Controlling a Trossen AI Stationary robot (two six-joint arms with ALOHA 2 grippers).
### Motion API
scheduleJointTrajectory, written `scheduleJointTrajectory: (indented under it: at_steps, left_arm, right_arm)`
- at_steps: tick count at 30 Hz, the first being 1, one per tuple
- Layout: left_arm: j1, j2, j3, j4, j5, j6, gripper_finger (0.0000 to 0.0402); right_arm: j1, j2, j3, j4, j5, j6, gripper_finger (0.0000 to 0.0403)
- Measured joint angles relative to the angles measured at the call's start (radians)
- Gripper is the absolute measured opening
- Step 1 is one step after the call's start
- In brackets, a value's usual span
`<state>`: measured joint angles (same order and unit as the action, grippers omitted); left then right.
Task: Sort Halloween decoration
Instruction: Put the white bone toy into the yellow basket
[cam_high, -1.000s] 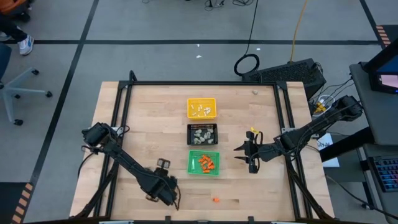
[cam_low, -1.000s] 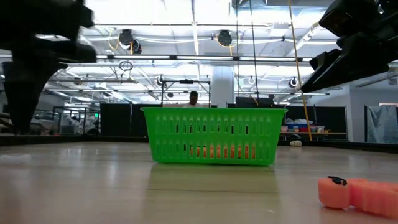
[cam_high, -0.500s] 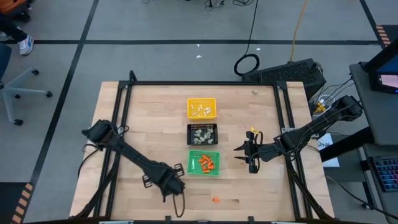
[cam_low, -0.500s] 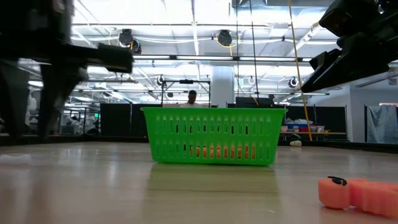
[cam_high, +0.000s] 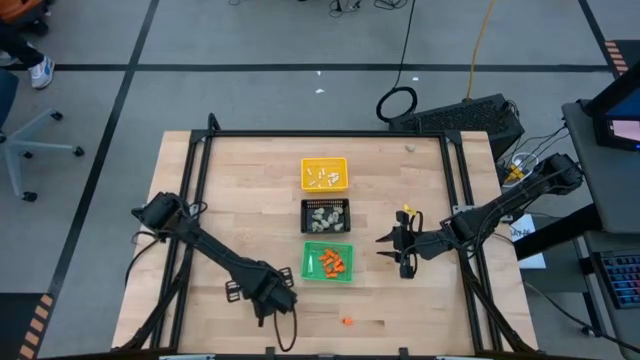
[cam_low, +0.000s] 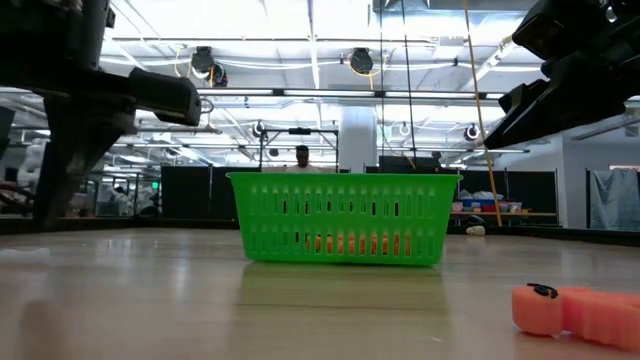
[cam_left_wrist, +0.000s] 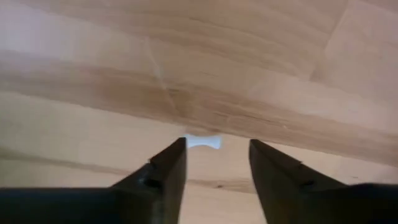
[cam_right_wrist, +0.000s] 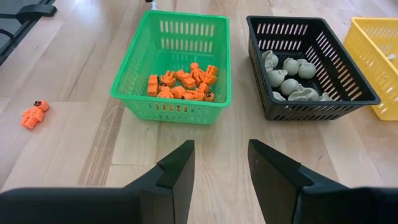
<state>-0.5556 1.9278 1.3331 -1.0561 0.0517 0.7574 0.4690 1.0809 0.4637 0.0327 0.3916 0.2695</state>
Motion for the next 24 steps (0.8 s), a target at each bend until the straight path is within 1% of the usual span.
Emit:
scheduleJointTrajectory:
  at_steps: [3,5,11,18,24]
  left_arm:
    - [-0.014,0.0,0.0,0.013,-0.022,0.018,0.0196]
    - [-0.017,0.0,0.0,0.04,-0.045,0.011,0.0206]
    - [-0.009,0.005,-0.006,0.058,-0.054,0.011,0.021]
    - [-0.004,0.01,-0.047,0.075,-0.057,0.015,0.021]
    - [-0.001,0.01,-0.05,0.089,-0.056,0.01,0.021]
  right_arm:
    - [0.0,0.0,0.0,0.0,0.0,0.0,0.0134]
    - [0.0,0.0,0.0,0.0,0.0,-0.001,0.0134]
    - [0.0,0.0,0.0,0.0,0.0,-0.01,0.0134]
    - [0.0,0.0,0.0,0.0,0.0,-0.004,0.0134]
    - [0.0,0.0,0.0,0.0,0.0,-0.01,0.0134]
